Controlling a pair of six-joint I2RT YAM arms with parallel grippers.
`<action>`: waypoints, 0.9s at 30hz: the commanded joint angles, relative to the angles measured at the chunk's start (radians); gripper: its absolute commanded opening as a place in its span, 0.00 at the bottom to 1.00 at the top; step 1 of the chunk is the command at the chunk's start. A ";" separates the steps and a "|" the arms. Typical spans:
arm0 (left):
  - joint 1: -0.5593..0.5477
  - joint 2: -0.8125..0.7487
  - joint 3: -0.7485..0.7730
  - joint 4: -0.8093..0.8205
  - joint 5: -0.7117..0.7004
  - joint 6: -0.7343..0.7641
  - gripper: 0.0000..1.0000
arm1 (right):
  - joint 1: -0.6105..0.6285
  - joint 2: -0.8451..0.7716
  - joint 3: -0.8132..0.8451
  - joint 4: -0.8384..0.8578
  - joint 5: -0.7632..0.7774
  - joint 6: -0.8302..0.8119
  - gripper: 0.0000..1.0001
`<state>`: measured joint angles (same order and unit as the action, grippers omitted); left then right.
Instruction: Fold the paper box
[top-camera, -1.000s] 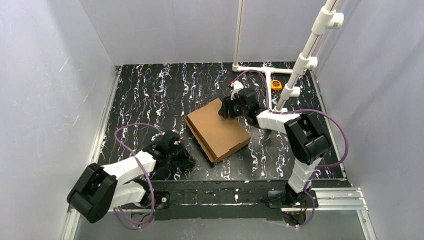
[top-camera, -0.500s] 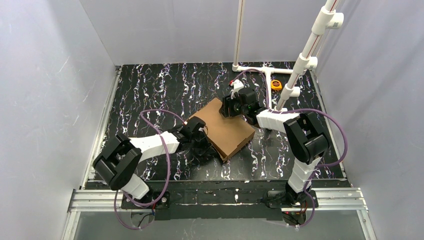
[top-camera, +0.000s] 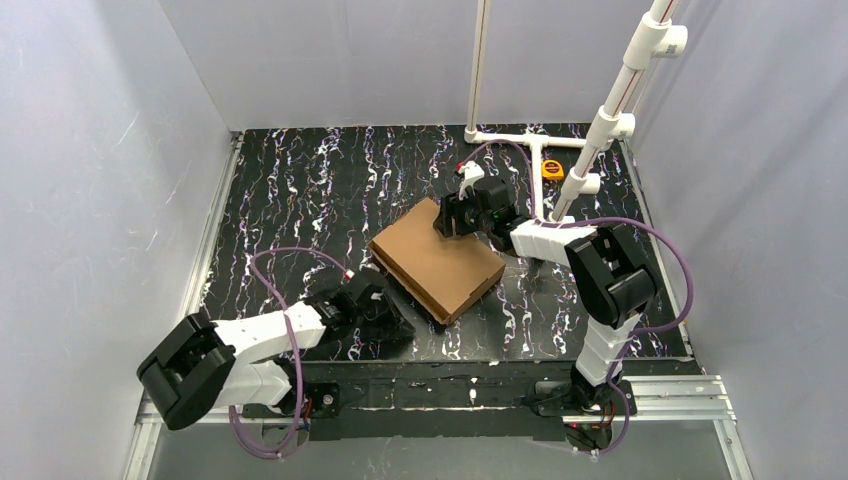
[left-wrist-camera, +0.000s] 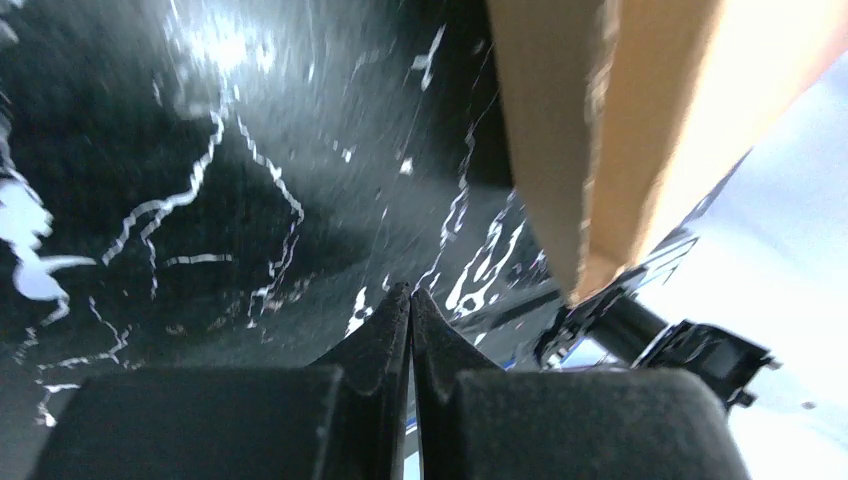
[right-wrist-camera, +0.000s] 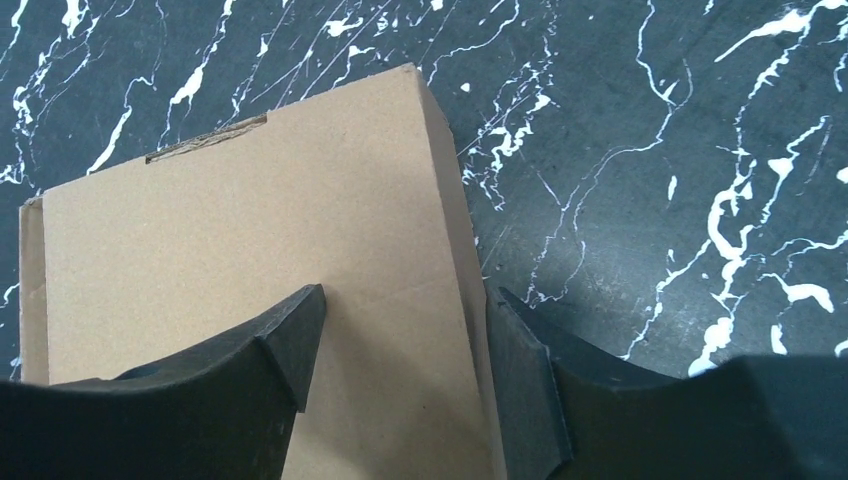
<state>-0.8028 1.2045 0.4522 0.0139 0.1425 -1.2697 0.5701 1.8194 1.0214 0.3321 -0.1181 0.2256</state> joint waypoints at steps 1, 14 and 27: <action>-0.086 -0.004 -0.005 0.047 -0.038 -0.049 0.00 | 0.023 0.051 -0.007 -0.145 -0.028 -0.009 0.71; -0.149 0.258 0.142 0.068 -0.088 -0.048 0.00 | -0.005 -0.079 -0.014 -0.153 -0.132 -0.063 0.98; 0.032 0.182 0.109 0.059 -0.072 0.045 0.00 | -0.119 -0.315 -0.150 -0.173 -0.202 -0.137 0.98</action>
<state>-0.8234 1.4372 0.5636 0.0895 0.0711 -1.2816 0.4606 1.5654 0.9173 0.1738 -0.2955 0.1257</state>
